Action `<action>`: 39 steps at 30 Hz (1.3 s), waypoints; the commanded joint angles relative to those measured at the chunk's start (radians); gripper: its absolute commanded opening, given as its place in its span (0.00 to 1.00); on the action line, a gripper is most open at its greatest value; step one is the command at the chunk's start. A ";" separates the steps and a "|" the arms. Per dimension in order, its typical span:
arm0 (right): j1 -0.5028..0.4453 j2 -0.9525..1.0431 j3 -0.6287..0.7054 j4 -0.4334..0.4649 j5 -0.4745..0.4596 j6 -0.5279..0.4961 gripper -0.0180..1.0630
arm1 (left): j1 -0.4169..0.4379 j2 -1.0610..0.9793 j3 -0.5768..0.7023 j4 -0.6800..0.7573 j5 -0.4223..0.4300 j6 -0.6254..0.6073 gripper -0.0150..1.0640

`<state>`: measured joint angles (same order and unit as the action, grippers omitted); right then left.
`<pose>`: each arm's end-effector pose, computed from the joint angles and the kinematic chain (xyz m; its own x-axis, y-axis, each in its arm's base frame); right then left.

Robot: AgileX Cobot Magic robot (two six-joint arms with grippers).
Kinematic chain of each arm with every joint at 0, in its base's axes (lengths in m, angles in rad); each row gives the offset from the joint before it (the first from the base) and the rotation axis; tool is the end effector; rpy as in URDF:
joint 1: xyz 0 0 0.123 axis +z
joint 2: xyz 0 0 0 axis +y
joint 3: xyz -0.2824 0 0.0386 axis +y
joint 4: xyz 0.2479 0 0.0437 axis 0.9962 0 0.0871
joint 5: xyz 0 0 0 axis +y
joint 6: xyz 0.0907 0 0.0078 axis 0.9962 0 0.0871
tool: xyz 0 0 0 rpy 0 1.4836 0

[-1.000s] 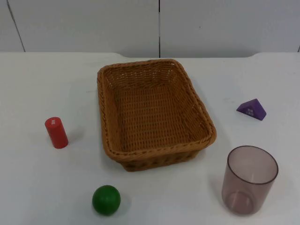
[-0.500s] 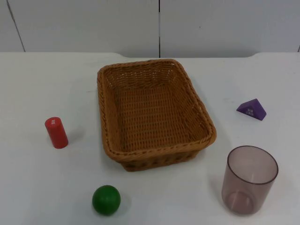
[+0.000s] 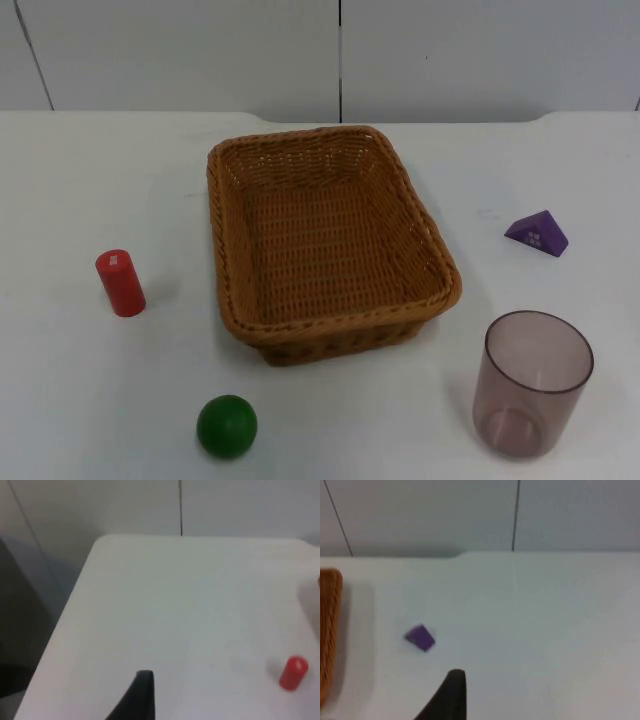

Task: Pick up the basket with the left hand and place the triangular block into the basket with the right hand.

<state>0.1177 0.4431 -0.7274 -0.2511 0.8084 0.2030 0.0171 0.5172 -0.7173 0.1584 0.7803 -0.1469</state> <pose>0.0702 -0.0082 0.3537 -0.4044 -0.0204 -0.9144 0.0586 0.9971 -0.0482 0.0876 0.0116 0.3459 -0.4635 -0.0416 -0.8851 -0.1308 0.9912 0.0219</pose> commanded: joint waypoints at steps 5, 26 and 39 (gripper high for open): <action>-0.003 0.244 -0.145 0.004 -0.115 0.006 0.98 | -0.005 0.234 -0.130 -0.035 -0.090 -0.011 0.98; -0.003 0.556 -0.336 0.000 -0.185 -0.014 0.98 | -0.073 0.792 -0.294 -0.539 -0.184 0.210 0.98; -0.003 0.556 -0.336 0.000 -0.170 -0.014 0.98 | -0.236 1.260 -0.490 -0.626 -0.221 0.212 0.98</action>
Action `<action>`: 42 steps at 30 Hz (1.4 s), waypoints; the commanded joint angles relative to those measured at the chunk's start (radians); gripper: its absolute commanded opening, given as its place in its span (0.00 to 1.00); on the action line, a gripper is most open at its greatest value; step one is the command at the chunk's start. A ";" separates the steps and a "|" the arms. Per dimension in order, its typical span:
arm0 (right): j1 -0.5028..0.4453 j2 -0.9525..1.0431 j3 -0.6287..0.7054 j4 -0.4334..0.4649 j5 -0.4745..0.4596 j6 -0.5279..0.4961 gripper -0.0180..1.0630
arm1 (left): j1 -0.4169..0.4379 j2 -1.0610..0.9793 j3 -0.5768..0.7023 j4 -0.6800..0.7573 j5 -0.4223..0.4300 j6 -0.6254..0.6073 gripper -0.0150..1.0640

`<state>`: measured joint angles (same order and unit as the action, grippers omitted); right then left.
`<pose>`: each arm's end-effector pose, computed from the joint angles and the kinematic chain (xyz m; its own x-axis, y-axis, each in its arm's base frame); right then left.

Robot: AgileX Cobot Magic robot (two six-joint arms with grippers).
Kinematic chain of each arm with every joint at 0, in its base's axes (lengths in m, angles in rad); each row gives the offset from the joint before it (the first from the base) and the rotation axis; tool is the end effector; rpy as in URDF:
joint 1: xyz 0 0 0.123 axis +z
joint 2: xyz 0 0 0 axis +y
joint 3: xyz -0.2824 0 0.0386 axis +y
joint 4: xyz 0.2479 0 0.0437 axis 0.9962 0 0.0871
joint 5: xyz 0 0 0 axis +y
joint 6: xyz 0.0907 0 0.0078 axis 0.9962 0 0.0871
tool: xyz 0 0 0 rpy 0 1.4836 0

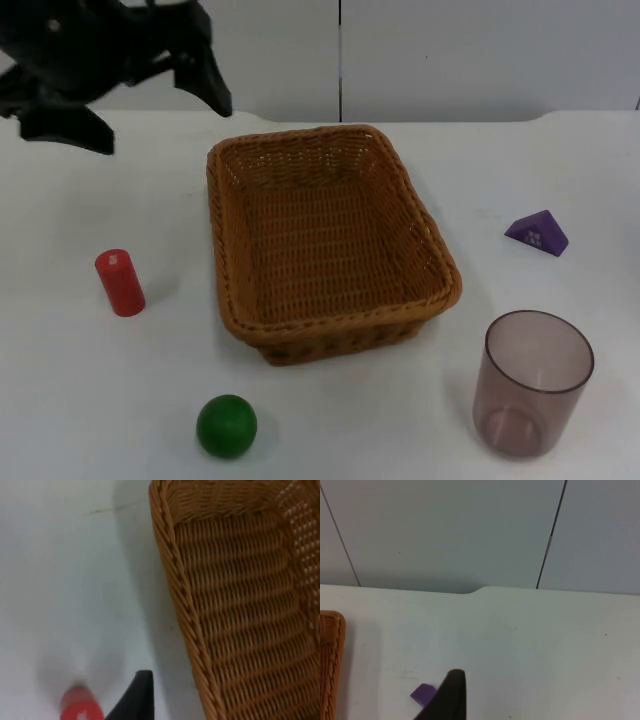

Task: Pick up the basket with the left hand and place the triangular block into the basket with the right hand.

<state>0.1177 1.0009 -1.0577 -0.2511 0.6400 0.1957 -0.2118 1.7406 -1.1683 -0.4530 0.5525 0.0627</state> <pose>0.2051 0.0106 0.3976 -0.4594 -0.0615 -0.8861 0.0112 0.9971 -0.0750 0.3537 -0.0975 0.2231 -0.8800 -0.1335 -0.4557 0.0447 0.9321 -0.3593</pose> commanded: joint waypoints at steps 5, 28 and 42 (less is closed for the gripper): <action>-0.003 -0.001 -0.006 0.000 0.006 -0.007 0.98 | -0.007 0.152 -0.140 -0.012 0.020 -0.029 0.98; -0.003 -0.001 -0.006 -0.007 0.011 -0.009 0.98 | -0.121 0.432 -0.211 0.109 -0.046 -0.248 0.98; -0.003 -0.001 -0.006 -0.008 -0.008 -0.009 0.98 | -0.138 0.471 -0.211 0.163 0.005 -0.303 0.81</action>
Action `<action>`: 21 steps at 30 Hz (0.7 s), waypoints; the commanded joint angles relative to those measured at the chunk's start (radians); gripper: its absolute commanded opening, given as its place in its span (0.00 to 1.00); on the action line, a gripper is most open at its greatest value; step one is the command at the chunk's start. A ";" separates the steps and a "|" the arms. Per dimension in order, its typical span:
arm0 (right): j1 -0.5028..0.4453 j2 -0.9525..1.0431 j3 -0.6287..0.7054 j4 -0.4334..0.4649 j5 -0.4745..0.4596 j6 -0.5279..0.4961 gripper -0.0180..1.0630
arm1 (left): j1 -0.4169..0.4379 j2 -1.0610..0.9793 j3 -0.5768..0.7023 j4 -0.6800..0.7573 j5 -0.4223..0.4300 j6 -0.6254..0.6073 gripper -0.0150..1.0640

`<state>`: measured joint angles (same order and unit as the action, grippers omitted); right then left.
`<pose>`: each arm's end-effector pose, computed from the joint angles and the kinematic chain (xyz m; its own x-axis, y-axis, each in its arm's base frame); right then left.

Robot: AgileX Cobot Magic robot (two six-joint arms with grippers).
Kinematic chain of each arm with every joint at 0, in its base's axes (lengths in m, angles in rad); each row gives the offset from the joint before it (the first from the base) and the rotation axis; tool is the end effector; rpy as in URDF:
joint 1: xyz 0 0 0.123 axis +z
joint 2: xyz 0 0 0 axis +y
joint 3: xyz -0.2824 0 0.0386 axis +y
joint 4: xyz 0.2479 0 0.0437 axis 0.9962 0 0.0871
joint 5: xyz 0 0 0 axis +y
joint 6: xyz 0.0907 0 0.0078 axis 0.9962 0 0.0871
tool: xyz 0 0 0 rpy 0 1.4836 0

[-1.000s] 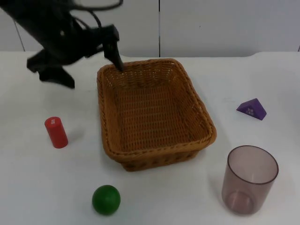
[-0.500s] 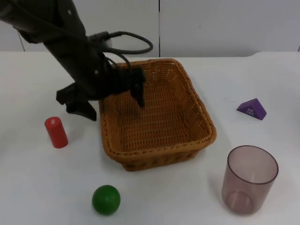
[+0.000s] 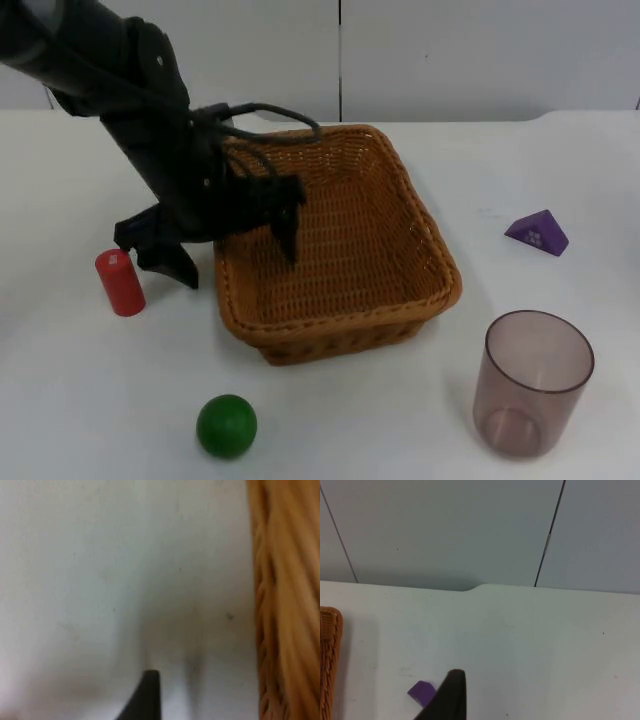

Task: Pick up the basket with the left hand and place the triangular block into the basket with the right hand.

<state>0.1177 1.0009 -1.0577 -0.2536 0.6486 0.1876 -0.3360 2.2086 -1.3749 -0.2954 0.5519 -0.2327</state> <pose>0.2047 0.0103 0.3969 -0.4667 -0.0712 -0.8815 0.0093 0.9963 -0.0854 0.3956 -0.1529 0.0865 -0.9710 -0.1501 -0.1862 -0.0978 0.9596 -0.2637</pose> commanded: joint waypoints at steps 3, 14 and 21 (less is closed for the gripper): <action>-0.003 -0.001 -0.006 -0.006 -0.017 -0.001 0.98 | -0.024 0.005 -0.005 0.013 -0.010 -0.008 0.62; -0.003 -0.005 -0.006 -0.013 -0.017 -0.001 0.98 | -0.026 0.005 -0.005 0.019 0.019 -0.035 0.01; -0.003 -0.005 -0.006 -0.013 -0.017 -0.001 0.98 | -0.026 -0.044 -0.005 0.019 0.061 -0.035 0.01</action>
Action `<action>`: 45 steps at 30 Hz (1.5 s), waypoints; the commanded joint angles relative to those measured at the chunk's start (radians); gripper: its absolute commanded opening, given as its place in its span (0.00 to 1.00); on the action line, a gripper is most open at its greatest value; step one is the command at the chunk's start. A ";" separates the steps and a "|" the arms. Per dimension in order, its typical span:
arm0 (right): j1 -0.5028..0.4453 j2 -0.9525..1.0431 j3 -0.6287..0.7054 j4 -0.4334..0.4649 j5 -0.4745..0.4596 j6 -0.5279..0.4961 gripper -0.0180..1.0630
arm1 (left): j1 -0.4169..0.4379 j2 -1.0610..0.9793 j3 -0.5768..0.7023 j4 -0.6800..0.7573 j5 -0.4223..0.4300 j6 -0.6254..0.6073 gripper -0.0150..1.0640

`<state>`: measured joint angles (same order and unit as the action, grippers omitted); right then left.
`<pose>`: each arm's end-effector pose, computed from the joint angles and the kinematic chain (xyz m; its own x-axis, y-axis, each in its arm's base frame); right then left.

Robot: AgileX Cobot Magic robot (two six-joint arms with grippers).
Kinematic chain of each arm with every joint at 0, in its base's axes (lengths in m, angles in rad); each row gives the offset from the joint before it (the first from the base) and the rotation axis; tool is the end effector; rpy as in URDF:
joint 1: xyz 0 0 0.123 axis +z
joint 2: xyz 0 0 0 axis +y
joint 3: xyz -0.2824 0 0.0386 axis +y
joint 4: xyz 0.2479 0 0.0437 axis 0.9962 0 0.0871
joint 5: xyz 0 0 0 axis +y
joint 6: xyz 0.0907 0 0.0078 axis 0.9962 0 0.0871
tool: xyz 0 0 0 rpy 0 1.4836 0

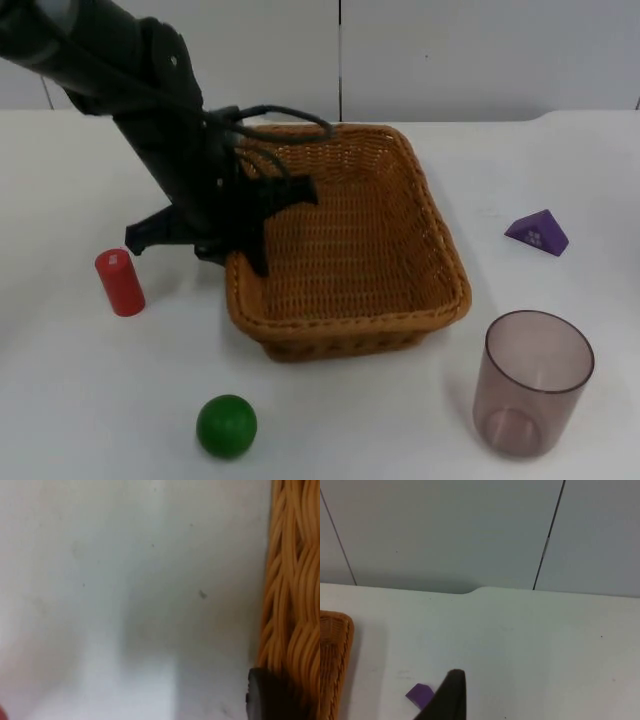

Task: Pick up the basket with the left hand and place the triangular block into the basket with the right hand.

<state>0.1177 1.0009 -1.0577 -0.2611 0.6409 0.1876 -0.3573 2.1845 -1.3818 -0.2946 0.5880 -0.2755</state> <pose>0.2051 0.0101 0.3976 -0.4593 -0.0776 -0.8849 0.0092 0.9957 -0.0921 0.3913 -0.1618 0.0975 -0.9721 -0.1631 -0.1685 -0.1124 0.9547 -0.2754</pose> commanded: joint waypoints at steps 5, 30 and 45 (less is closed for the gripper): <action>-0.003 -0.005 -0.006 -0.003 -0.010 -0.001 0.98 | -0.003 -0.092 0.002 0.026 0.091 0.008 0.01; -0.003 -0.005 -0.006 0.001 0.022 -0.027 0.98 | 0.152 -0.429 0.002 -0.337 0.384 0.276 0.01; -0.003 0.176 -0.006 0.151 -0.015 -0.297 0.98 | 0.162 -0.437 0.002 -0.197 0.344 0.112 0.01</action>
<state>0.1177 1.1561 -1.0594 -0.1347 0.6479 -0.0563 -0.1979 1.7642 -1.3762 -0.5017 0.9505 -0.1257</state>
